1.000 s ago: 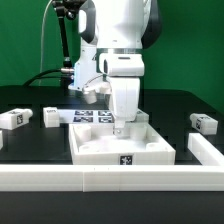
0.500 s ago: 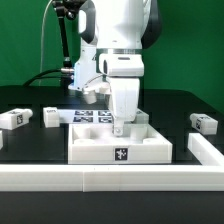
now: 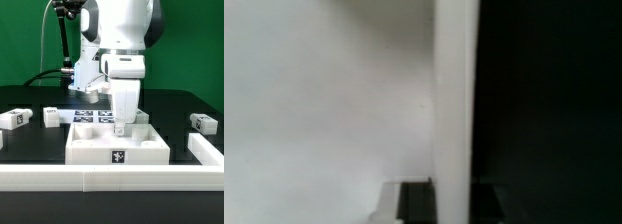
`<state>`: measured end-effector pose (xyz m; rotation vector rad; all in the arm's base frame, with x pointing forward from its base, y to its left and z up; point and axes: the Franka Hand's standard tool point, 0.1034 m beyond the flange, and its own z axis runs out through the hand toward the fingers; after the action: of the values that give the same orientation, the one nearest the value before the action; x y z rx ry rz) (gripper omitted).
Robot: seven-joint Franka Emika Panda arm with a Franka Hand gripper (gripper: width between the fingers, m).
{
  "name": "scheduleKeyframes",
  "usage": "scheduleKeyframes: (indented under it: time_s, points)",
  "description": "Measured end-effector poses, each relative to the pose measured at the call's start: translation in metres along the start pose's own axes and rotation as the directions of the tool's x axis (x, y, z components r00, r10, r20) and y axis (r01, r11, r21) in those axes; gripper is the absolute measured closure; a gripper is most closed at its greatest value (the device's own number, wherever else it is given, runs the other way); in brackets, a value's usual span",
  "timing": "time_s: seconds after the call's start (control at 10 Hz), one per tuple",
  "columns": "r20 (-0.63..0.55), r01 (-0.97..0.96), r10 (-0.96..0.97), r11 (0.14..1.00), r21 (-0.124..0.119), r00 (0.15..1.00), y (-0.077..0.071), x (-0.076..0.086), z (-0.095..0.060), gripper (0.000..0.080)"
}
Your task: Assemble one leg
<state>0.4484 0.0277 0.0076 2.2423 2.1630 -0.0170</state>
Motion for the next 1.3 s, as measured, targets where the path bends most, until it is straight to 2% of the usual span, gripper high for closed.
scheduleKeyframes:
  time_s: [0.1, 0.2, 0.4, 0.7, 0.9, 1.1, 1.3]
  points:
    - [0.013, 0.01, -0.01, 1.0, 0.018, 1.0, 0.005, 0.007, 0.0, 0.0738]
    - [0.017, 0.013, -0.013, 1.0, 0.022, 1.0, 0.01, 0.008, 0.0, 0.0738]
    - [0.016, 0.02, -0.021, 1.0, 0.021, 1.0, 0.012, 0.003, 0.0, 0.0738]
    - [0.014, 0.024, -0.024, 1.0, 0.019, 1.0, 0.013, 0.007, 0.0, 0.0738]
    - [0.004, 0.046, -0.046, 0.999, 0.009, 0.999, 0.021, 0.027, -0.001, 0.0738]
    - [-0.001, 0.059, -0.059, 0.998, 0.01, 0.998, 0.031, 0.045, -0.001, 0.0738]
    - [-0.003, 0.062, -0.062, 0.998, 0.009, 0.998, 0.038, 0.053, -0.002, 0.0738]
